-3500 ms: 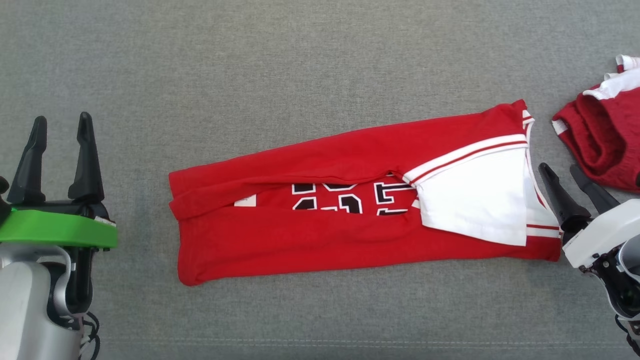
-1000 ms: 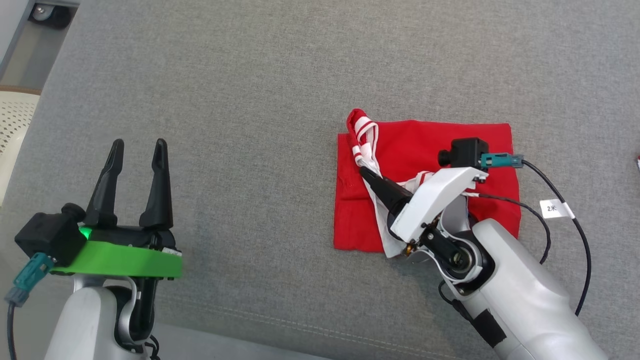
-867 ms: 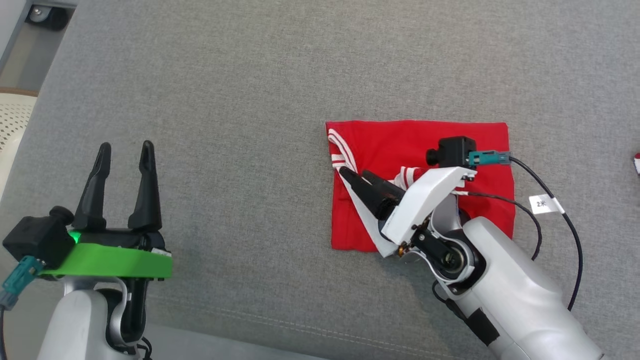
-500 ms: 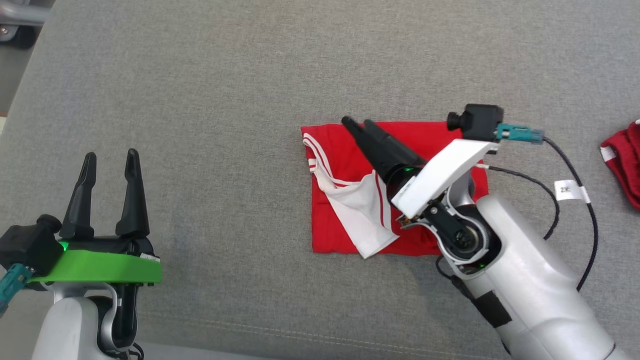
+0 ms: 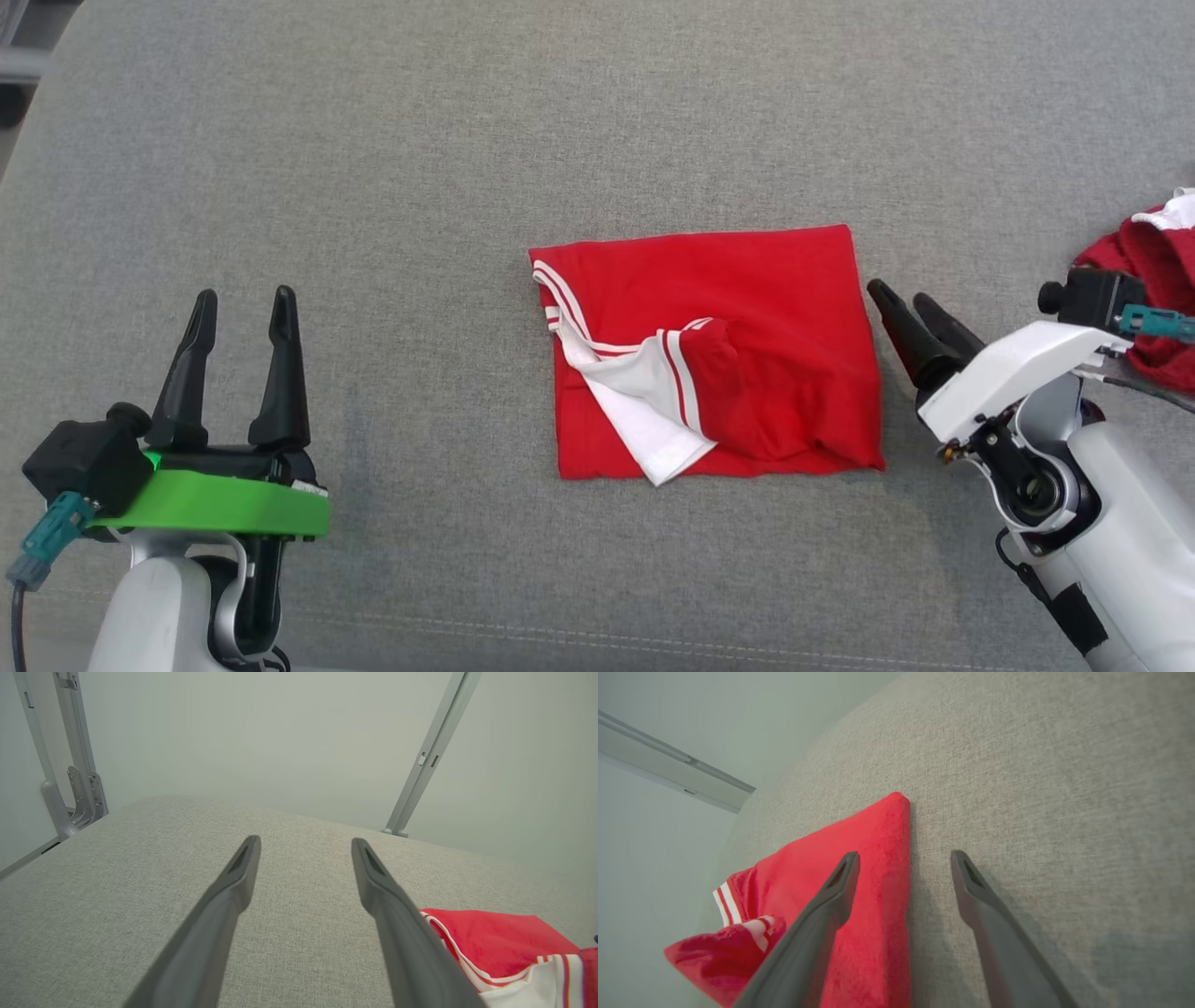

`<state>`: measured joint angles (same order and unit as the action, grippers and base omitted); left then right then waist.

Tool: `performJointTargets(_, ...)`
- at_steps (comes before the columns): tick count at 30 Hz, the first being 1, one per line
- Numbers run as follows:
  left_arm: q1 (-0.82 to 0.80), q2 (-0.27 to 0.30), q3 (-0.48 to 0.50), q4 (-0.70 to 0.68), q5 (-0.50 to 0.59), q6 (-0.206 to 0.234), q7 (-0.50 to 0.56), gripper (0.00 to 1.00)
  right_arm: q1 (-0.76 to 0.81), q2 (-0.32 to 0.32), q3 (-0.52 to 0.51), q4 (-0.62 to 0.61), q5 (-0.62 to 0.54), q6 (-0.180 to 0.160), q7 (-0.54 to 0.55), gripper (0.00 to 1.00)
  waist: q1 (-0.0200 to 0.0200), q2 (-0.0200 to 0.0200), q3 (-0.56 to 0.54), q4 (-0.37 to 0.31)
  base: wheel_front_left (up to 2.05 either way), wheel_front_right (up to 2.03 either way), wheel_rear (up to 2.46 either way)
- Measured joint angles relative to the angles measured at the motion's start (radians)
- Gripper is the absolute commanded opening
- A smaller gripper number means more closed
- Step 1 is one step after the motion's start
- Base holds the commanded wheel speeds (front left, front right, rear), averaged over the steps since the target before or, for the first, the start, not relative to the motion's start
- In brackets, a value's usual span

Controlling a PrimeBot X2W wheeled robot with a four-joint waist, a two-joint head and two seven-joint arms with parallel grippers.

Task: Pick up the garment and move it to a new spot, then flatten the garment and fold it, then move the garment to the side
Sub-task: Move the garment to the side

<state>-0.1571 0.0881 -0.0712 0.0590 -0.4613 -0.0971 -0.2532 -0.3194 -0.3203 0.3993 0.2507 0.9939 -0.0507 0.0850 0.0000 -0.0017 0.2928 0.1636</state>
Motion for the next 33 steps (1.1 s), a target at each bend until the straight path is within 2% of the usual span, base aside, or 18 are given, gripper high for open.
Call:
performJointTargets(10, 0.0, -0.01, -0.02, 0.001, 0.002, -0.008, 0.0, 1.0, 0.024, 0.009, 0.034, 0.034, 0.065, 0.042, 0.07, 1.0, 0.0, 0.0, 0.013, 0.019, 0.0, 0.0, 0.0)
performJointTargets(12, 0.0, -0.01, -0.015, 0.002, 0.002, -0.008, 0.0, 1.0, 0.015, 0.013, 0.043, 0.043, 0.069, 0.042, 0.091, 1.0, 0.0, 0.0, 0.015, 0.024, 0.0, 0.0, 0.0)
performJointTargets(13, -0.001, -0.01, -0.016, 0.002, 0.002, -0.008, 0.0, 1.0, 0.008, 0.013, 0.046, 0.048, 0.074, 0.047, 0.101, 0.42, 0.0, 0.0, 0.016, 0.026, 0.0, 0.0, 0.0)
performJointTargets(14, -0.002, -0.011, -0.02, 0.005, 0.002, -0.008, 0.0, 1.0, -0.001, 0.015, 0.042, 0.053, 0.087, 0.052, 0.11, 0.0, 0.0, 0.0, 0.016, 0.029, 0.0, 0.0, 0.0)
performJointTargets(18, -0.007, -0.02, -0.03, 0.012, 0.002, -0.009, 0.0, 1.0, -0.036, 0.021, 0.047, 0.06, 0.111, 0.069, 0.147, 0.0, 0.0, 0.0, 0.014, 0.043, 0.0, 0.0, 0.0)
performJointTargets(24, -0.008, -0.027, -0.01, 0.015, 0.001, -0.01, 0.0, 1.0, -0.112, 0.009, 0.091, -0.036, 0.1, 0.131, 0.191, 0.0, 0.0, 0.0, 0.0, 0.048, 0.0, 0.0, 0.0)
performJointTargets(29, -0.006, -0.029, 0.025, 0.011, 0.002, -0.01, 0.0, 1.0, -0.123, -0.01, 0.104, -0.118, 0.1, 0.138, 0.228, 0.0, 0.0, 0.0, -0.008, 0.027, 0.0, 0.0, 0.0)
performJointTargets(33, -0.006, -0.028, 0.033, -0.002, 0.002, -0.01, 0.0, 1.0, -0.124, -0.076, 0.067, -0.139, 0.095, 0.127, 0.243, 0.0, 0.0, 0.0, -0.009, -0.001, 0.0, 0.0, 0.0)
